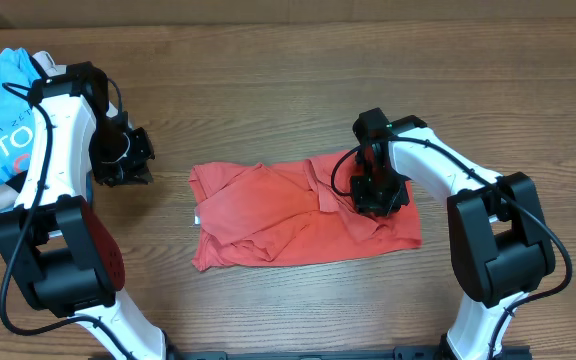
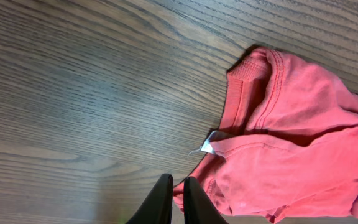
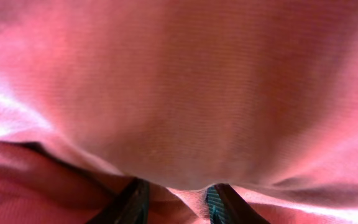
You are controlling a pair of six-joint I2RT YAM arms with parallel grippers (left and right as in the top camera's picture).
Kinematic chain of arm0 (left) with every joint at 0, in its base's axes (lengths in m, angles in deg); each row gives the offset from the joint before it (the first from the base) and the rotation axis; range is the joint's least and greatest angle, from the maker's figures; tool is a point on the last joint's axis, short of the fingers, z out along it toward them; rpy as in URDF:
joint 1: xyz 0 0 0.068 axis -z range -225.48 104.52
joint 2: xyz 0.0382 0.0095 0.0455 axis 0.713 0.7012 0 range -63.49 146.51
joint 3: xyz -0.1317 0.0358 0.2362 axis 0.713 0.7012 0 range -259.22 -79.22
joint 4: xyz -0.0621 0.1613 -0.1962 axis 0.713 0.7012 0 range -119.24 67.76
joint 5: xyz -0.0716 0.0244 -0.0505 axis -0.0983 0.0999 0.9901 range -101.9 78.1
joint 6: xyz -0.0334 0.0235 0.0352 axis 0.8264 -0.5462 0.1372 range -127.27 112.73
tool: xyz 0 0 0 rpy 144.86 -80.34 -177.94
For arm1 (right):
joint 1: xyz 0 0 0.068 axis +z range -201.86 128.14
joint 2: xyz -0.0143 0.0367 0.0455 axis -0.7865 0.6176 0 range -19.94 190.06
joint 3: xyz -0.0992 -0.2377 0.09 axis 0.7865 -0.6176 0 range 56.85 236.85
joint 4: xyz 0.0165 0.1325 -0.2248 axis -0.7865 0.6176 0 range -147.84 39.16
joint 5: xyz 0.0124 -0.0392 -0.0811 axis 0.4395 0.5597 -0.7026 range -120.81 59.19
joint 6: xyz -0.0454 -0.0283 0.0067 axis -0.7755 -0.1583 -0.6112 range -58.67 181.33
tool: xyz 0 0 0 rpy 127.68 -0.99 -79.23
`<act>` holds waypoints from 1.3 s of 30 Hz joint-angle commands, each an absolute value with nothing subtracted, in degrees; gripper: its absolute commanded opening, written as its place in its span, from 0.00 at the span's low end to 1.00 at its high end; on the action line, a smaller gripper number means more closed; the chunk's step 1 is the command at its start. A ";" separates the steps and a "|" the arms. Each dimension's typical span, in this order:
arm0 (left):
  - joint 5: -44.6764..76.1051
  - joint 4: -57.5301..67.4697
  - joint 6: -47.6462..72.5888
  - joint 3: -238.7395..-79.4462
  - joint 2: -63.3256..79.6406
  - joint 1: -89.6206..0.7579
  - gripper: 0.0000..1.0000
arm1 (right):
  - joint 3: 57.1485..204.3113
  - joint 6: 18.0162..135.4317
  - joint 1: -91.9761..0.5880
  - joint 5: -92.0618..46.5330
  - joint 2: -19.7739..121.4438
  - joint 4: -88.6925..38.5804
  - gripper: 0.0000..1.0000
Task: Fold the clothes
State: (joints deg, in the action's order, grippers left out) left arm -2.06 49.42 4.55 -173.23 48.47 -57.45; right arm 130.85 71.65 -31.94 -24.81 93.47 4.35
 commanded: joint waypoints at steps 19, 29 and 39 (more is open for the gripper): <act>-1.79 49.59 3.43 -174.20 46.96 -57.03 0.11 | 133.06 71.19 -30.73 -21.70 89.55 12.02 0.31; -1.79 49.79 3.43 -174.20 46.96 -57.01 0.12 | 133.04 69.84 -27.02 -17.20 89.58 9.97 0.37; -1.79 49.83 3.41 -174.20 46.96 -57.03 0.12 | 133.01 68.68 -19.26 -8.20 89.58 4.24 0.30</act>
